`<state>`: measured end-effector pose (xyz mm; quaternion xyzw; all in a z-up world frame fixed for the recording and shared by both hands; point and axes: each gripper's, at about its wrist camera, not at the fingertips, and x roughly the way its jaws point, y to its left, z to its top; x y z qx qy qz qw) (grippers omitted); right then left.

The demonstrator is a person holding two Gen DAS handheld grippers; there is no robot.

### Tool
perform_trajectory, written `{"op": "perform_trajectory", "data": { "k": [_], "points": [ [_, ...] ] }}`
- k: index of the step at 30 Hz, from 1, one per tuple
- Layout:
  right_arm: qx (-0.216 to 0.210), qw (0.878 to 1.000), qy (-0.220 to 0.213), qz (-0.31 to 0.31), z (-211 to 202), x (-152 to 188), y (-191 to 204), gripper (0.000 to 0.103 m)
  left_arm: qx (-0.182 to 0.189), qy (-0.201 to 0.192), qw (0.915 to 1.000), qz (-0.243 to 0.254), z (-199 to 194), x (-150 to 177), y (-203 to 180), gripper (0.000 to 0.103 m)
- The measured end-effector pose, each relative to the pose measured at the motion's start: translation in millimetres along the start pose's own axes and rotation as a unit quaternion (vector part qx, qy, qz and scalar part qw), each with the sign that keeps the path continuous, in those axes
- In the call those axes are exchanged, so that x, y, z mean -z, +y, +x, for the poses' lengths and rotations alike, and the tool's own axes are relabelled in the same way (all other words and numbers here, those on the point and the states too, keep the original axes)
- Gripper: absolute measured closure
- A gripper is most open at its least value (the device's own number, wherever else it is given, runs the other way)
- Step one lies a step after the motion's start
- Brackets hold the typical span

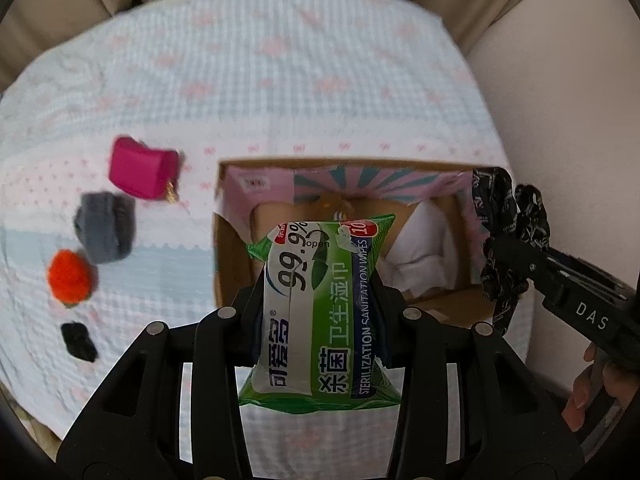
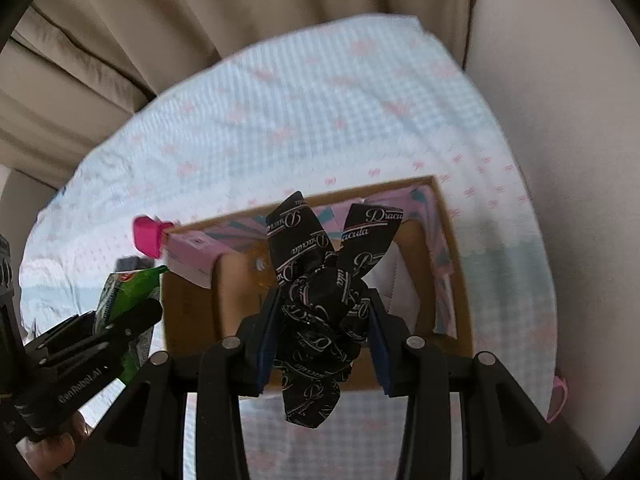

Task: Organize soft objects
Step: 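Carry wipes pack and black ribbon into the box with both tools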

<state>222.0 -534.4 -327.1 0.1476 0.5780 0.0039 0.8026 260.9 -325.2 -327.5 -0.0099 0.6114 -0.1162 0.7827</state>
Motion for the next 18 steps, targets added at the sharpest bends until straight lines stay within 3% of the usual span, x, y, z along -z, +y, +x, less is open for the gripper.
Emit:
{"op": "perform_trajectory", "data": {
  "k": [9,15,17,18],
  "points": [
    [-0.002,0.997,0.063,-0.035,64,-8,-3,0.066,-0.037,0.062,0.9973,0.015,71,0,-5,0.066],
    [-0.016,0.996,0.081,-0.043,84,-16,-7,0.063,-0.045,0.061,0.9966,0.034,81,0,-12,0.064],
    [-0.015,0.996,0.074,-0.04,86,-20,-8,0.053,-0.063,0.053,0.9952,0.052,77,-2,-17,0.048],
    [-0.018,0.997,0.069,-0.036,86,-21,-10,0.035,-0.073,0.052,0.994,0.064,76,-2,-20,0.02]
  ]
}}
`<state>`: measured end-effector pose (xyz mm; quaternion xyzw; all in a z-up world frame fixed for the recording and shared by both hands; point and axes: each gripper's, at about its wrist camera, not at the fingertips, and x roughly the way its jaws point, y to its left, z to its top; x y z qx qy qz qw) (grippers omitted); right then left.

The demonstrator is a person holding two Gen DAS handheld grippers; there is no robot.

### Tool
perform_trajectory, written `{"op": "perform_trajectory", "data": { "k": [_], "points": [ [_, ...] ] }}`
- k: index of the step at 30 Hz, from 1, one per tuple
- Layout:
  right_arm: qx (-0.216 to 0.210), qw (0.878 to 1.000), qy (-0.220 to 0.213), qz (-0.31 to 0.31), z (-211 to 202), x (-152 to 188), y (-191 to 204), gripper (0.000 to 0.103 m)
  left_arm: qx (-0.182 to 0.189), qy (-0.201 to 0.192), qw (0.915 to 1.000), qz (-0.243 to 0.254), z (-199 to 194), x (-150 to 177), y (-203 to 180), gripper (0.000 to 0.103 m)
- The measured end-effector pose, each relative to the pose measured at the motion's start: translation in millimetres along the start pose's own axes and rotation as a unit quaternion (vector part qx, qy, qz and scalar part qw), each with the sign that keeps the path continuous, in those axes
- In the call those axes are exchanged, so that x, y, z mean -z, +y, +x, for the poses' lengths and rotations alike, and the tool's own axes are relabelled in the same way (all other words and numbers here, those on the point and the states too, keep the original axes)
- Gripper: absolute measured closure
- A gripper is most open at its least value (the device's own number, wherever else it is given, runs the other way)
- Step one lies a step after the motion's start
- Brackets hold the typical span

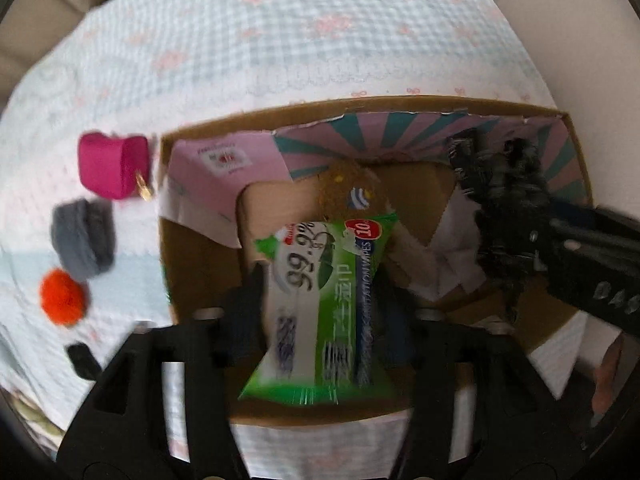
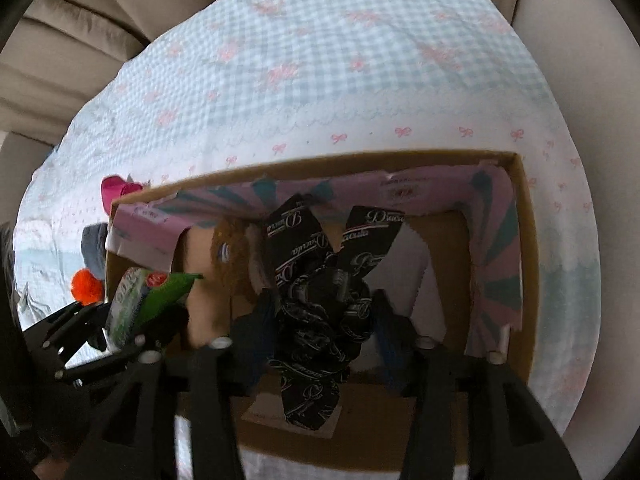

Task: Organize soft objects
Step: 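Carry wipes pack and black ribbon into the box with both tools, then release both items in the box and return both tools to the pile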

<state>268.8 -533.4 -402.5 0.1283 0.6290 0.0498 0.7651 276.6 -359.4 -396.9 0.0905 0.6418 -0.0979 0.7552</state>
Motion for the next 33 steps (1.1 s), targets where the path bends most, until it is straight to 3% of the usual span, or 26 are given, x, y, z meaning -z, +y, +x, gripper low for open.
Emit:
{"op": "perform_trajectory", "data": {
  "k": [1,2,10,19,33],
  "points": [
    [-0.007,1.0,-0.007,0.004,-2,-2,-3,0.009,-0.007,-0.005,0.9999,0.008,-2,1,-1,0.002],
    [-0.01,1.0,-0.01,0.007,-3,-3,-4,0.0,-0.017,-0.019,0.9995,0.017,-6,4,-2,0.0],
    [-0.009,1.0,-0.003,0.004,-6,-2,-4,0.0,-0.017,-0.018,0.9993,0.027,-15,9,0,0.0],
    [-0.005,1.0,-0.026,-0.007,-37,11,9,0.0,-0.007,-0.047,0.9985,0.027,-52,18,4,0.0],
    [-0.006,0.996,-0.086,-0.014,-137,57,46,0.0,0.009,-0.148,0.9889,0.005,-174,62,31,0.0]
  ]
}}
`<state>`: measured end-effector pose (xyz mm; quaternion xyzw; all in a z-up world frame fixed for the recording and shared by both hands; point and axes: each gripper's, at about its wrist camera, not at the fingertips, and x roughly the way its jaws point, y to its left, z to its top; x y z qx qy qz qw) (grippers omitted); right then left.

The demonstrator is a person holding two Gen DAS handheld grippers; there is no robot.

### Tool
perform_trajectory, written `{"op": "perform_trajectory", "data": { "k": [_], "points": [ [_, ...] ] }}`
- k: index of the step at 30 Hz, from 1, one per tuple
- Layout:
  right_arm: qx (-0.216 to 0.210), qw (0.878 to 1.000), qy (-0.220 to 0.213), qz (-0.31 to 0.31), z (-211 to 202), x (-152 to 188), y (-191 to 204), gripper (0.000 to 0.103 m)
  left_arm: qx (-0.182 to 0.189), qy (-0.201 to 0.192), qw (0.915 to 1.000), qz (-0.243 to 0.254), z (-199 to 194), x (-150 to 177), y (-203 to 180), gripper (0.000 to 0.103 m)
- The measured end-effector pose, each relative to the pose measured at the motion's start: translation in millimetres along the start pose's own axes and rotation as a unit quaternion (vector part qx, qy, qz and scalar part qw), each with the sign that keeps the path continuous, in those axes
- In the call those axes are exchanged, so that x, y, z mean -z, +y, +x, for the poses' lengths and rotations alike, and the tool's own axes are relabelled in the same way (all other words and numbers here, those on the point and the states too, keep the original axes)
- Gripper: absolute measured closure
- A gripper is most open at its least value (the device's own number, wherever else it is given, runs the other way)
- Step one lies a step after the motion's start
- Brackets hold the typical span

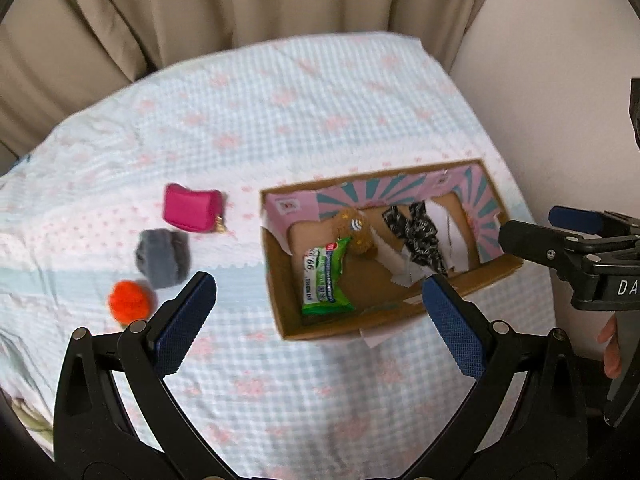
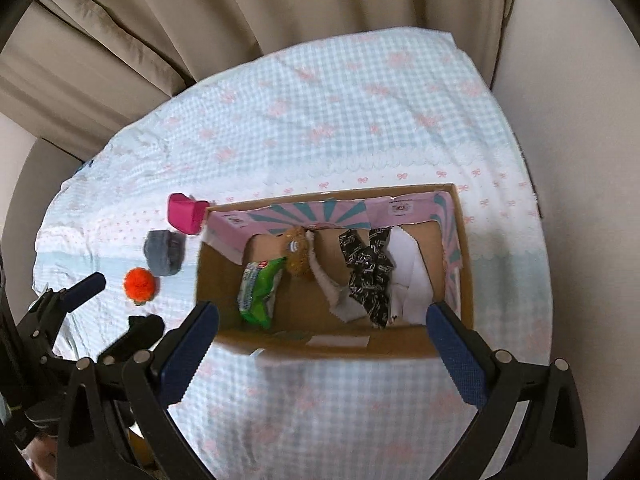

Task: Organize soft objects
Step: 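Release both items in the box and return both tools to the pile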

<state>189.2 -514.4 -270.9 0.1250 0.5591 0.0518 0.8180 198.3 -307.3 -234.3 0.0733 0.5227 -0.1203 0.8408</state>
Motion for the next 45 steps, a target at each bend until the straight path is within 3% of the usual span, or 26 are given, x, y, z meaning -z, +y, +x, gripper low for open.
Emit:
{"op": "perform_trajectory", "data": {
  "k": [11,24,28,37,45],
  "points": [
    [0.007,0.996,-0.091,-0.025,-95,35,50,0.0,-0.008,-0.084,0.9963,-0.015,-116,36,37,0.0],
    [-0.026,0.978,-0.199,-0.062,-159,78,135,0.0,-0.038,-0.164,0.9835,-0.067,-219,93,129,0.0],
    [-0.021,0.967,-0.241,-0.082,-162,92,175,0.0,-0.039,-0.173,0.9813,-0.075,-227,110,169,0.0],
    [-0.022,0.965,-0.254,-0.065,-132,101,262,0.0,-0.013,-0.179,0.9829,-0.042,-222,132,272,0.0],
    [-0.022,0.964,-0.263,-0.034,-75,101,329,0.0,0.033,-0.163,0.9859,0.018,-175,126,343,0.0]
  ]
}}
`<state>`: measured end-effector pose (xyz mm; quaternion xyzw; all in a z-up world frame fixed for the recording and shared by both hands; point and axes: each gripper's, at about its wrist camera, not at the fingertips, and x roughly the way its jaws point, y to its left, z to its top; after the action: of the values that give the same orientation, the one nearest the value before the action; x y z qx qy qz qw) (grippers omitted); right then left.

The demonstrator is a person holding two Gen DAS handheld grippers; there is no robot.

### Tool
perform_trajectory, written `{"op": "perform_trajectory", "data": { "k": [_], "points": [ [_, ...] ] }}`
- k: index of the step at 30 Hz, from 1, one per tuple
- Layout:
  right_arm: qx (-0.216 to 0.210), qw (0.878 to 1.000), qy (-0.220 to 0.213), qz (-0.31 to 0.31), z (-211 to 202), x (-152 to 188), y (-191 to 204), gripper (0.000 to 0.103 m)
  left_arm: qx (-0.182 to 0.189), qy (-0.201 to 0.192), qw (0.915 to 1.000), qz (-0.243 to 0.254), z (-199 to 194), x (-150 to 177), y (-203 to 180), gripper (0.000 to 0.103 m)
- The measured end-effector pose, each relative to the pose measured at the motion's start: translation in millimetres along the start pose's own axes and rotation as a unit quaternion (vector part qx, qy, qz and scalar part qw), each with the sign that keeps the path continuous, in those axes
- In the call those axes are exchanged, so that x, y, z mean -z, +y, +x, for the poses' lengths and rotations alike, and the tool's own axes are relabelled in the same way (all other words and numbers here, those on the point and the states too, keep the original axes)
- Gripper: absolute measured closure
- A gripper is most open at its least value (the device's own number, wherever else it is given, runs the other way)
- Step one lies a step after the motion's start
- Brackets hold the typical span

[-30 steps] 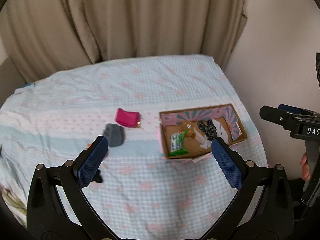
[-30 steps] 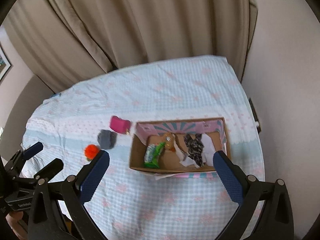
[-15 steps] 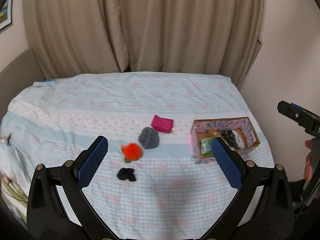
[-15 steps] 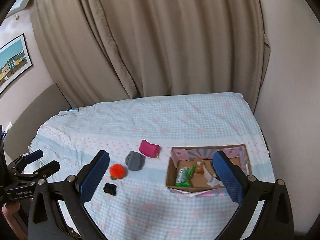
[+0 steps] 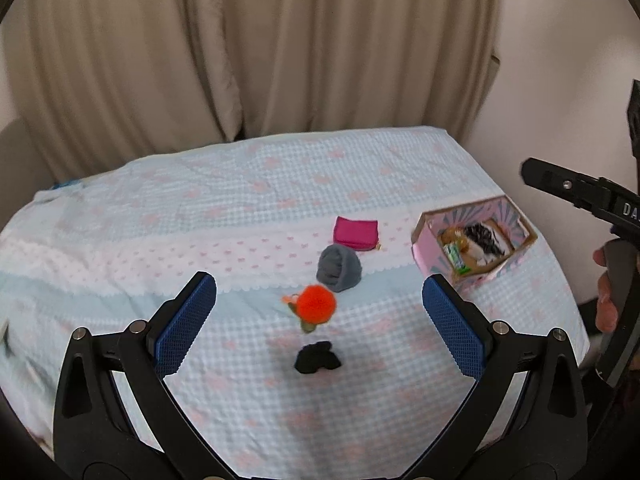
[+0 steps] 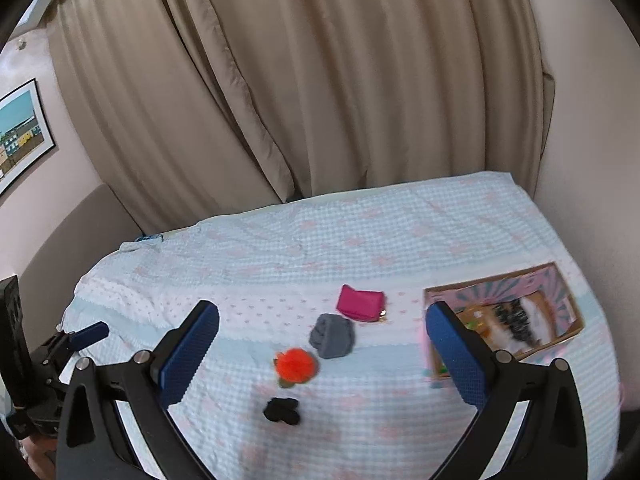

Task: Organize soft objects
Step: 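Release both items in the box and return both tools to the pile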

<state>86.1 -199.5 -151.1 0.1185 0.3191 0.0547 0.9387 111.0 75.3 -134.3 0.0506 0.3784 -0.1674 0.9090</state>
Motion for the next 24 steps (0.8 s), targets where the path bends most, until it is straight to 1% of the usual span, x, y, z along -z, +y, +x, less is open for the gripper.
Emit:
{"op": "perform_trajectory", "data": {
  "k": [4,7,10,15,21,24],
  "points": [
    [0.0,1.0,0.013,0.008,41,17,16,0.0,0.026,0.005,0.9996,0.011,37,8,24,0.0],
    [0.002,0.999,0.036,0.021,83,30,18,0.0,0.048,0.027,0.9985,0.006,81,19,39,0.0],
    [-0.001,0.998,0.056,0.038,118,42,14,0.0,0.064,0.04,0.9971,-0.004,121,34,47,0.0],
    [0.002,0.995,0.088,0.041,177,65,7,0.0,0.076,0.058,0.9954,-0.01,186,63,50,0.0],
    [-0.003,0.992,0.116,0.042,246,90,-8,0.0,0.082,0.075,0.9937,0.004,253,92,44,0.0],
    [-0.005,0.991,0.125,0.041,275,97,-15,0.0,0.092,0.091,0.9916,-0.006,283,104,41,0.001]
  ]
}}
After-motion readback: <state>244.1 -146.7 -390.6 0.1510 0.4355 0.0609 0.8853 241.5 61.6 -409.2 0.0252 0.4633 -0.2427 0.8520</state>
